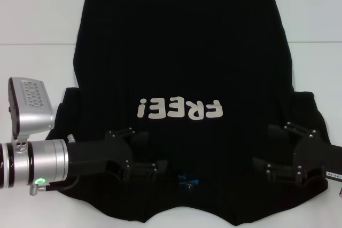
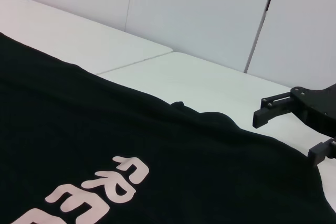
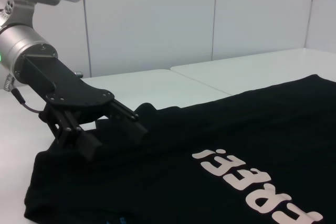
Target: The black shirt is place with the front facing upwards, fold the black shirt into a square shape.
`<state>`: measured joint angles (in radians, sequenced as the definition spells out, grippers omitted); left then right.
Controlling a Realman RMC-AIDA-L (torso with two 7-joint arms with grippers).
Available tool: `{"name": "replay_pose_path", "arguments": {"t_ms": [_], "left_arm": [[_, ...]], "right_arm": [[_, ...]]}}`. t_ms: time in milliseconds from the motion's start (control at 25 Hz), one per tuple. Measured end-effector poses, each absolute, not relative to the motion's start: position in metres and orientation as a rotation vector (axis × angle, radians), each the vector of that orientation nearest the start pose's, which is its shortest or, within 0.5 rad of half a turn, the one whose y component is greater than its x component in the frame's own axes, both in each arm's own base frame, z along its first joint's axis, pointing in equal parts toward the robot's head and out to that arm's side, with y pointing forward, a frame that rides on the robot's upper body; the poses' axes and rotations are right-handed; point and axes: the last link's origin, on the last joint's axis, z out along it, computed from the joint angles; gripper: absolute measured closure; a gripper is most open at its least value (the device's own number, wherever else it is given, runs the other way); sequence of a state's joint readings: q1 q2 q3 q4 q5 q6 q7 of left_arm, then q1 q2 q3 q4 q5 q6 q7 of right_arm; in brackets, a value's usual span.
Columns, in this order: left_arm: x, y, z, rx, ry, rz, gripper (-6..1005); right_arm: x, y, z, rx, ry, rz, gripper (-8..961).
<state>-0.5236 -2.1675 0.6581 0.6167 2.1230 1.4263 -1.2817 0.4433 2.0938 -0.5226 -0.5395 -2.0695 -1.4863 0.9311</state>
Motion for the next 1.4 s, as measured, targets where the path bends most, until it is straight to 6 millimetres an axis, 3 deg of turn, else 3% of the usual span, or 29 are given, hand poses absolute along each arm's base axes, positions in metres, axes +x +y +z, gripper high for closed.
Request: {"name": "replay_pose_path", "arguments": {"t_ms": [480,720,920,1040,1240,1400], "left_arm": [[-0.271,0.317,-0.046,-2.723,-0.681,-0.594,70],[-0.272,0.327,-0.021,-2.568,-1.110,-0.724,72],[-0.284,0.336,0.019,-2.346,-1.473,-0.807,75],[-0.297,0.337,0.040,-2.218,-1.658,-0.767,76],[-0.309,0.338,0.065,-2.086,-1.817,-0.659,78],[-0.317,0.343,0.073,-2.010,-1.872,-0.541,79]], "right_arm": [[0.311,0.300,-0.014,-2.602,0.358,0.584,23],[0.312,0.299,-0.014,-2.603,0.385,0.590,23],[0.312,0.300,-0.012,-2.595,0.408,0.596,23],[0.312,0.301,-0.010,-2.591,0.439,0.601,23],[0.310,0.302,-0.010,-2.594,0.452,0.610,23],[0.305,0.307,-0.011,-2.606,0.476,0.622,24]]}}
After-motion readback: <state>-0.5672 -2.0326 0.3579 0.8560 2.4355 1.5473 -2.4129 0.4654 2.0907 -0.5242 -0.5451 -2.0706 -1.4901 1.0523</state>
